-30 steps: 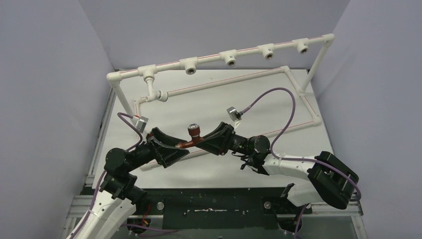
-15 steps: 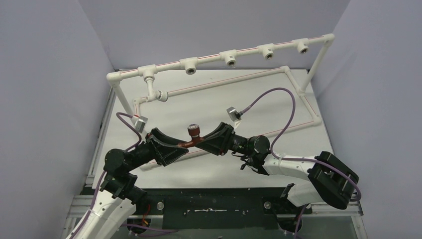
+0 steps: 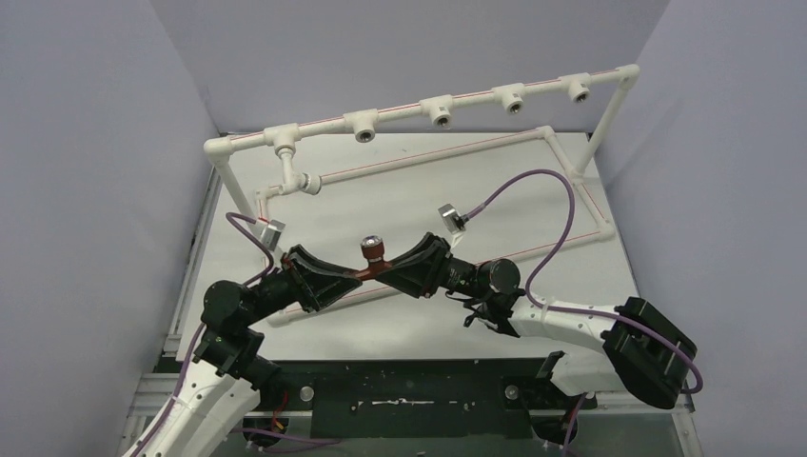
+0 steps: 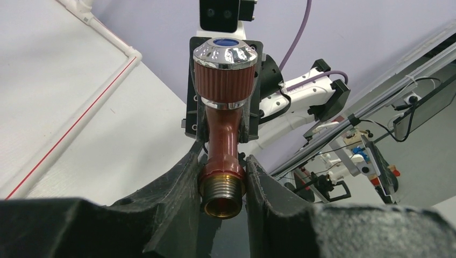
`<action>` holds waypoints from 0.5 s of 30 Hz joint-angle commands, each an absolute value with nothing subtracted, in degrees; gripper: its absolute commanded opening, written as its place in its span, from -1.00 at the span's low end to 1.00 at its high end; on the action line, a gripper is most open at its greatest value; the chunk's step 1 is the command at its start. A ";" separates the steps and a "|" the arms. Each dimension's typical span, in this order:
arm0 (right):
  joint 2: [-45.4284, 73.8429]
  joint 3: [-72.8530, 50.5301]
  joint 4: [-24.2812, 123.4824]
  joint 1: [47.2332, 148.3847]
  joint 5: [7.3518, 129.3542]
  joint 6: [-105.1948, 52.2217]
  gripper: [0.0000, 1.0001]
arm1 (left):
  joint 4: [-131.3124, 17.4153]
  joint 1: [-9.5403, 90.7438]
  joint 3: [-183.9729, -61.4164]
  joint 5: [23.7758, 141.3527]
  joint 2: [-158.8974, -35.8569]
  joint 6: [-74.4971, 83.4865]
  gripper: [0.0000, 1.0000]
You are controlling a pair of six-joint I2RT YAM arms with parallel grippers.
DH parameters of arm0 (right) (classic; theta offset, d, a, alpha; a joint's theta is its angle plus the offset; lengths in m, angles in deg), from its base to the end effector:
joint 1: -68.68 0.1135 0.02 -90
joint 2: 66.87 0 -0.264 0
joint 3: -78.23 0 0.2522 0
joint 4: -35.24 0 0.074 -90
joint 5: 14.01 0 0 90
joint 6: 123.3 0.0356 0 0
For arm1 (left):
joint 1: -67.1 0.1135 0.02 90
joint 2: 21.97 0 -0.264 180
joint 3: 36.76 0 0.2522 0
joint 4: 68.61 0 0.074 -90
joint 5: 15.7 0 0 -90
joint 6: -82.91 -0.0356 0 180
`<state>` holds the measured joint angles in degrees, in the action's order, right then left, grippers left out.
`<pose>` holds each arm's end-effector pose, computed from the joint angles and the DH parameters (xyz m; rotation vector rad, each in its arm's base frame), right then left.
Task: Install the water faucets
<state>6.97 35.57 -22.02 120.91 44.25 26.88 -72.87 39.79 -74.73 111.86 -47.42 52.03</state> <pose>0.1420 0.2138 0.2823 -0.5121 1.3681 1.9809 0.1017 -0.0769 0.3111 0.2348 1.5368 -1.6532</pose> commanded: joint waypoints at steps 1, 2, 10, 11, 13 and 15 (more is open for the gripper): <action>4.33 33.53 -21.14 121.64 45.73 22.10 -0.93 | -74.40 39.59 -75.75 112.62 -47.76 51.26 -1.00; 3.79 33.54 -20.02 121.60 45.73 21.39 -0.77 | -74.28 39.59 -75.75 112.62 -47.65 51.21 -1.00; -1.21 33.57 -10.17 121.21 44.44 17.41 0.15 | -72.12 39.59 -75.91 112.69 -47.35 49.52 -1.00; -1.80 33.22 -8.76 121.08 44.03 16.93 0.20 | -72.34 39.59 -75.73 112.82 -47.51 49.52 -1.00; -2.96 32.51 -5.42 120.84 43.10 15.78 0.24 | -73.02 39.59 -75.34 113.19 -47.63 49.83 -1.00; -4.11 31.86 -1.97 120.69 42.49 14.77 0.26 | -73.92 39.59 -75.23 113.83 -47.57 50.18 -1.00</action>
<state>-1.05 35.35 -7.03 121.17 44.01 18.60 -70.48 39.77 -74.67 112.28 -47.66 50.76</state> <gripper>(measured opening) 0.622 0.293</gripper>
